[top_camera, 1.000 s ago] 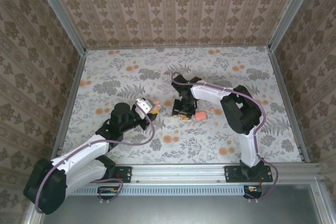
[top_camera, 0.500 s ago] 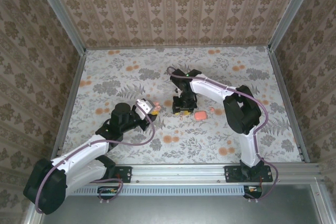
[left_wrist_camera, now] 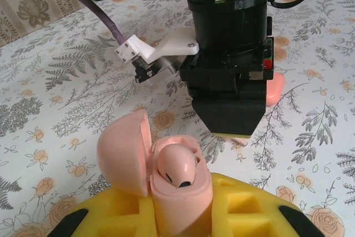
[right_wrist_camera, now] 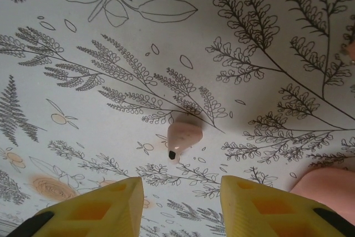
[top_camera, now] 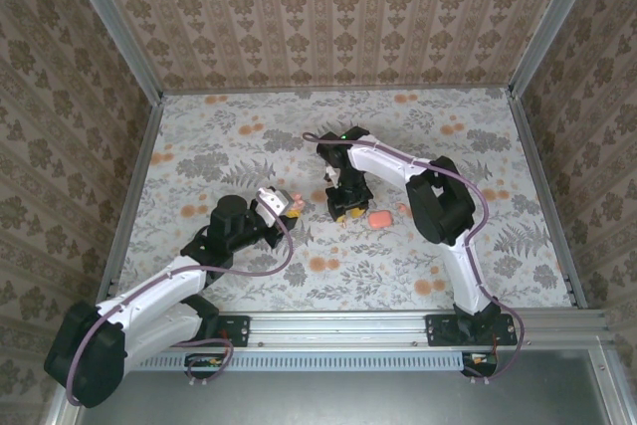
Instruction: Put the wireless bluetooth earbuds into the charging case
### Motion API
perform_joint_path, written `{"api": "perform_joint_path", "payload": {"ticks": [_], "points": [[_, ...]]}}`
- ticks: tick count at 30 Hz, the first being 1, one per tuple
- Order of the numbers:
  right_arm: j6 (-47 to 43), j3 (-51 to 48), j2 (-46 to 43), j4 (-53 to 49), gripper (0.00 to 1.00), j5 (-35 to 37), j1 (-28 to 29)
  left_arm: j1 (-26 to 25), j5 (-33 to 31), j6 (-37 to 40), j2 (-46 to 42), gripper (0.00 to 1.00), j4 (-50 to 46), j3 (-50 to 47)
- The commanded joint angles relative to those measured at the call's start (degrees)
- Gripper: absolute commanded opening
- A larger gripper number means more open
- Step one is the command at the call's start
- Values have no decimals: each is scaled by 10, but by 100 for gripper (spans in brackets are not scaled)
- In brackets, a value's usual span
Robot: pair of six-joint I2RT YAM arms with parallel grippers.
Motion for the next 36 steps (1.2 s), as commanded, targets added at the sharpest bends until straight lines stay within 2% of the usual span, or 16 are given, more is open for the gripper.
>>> {"api": "perform_joint_path", "payload": {"ticks": [1,19,31,36], "points": [[-11,22,12,-20,42,-12,1,-3,-1,-4,-8,16,-1,9],[-2,18,43,18,41,-20,2,-4,-1,-7,-16,16,-9,6],[10,-1,52,41,33,-3,2,-5,-1,-10,-17,16,-12,8],[16,-16,44,47,27,10,2,-6,-3,-10,-17,17,-14,7]]}}
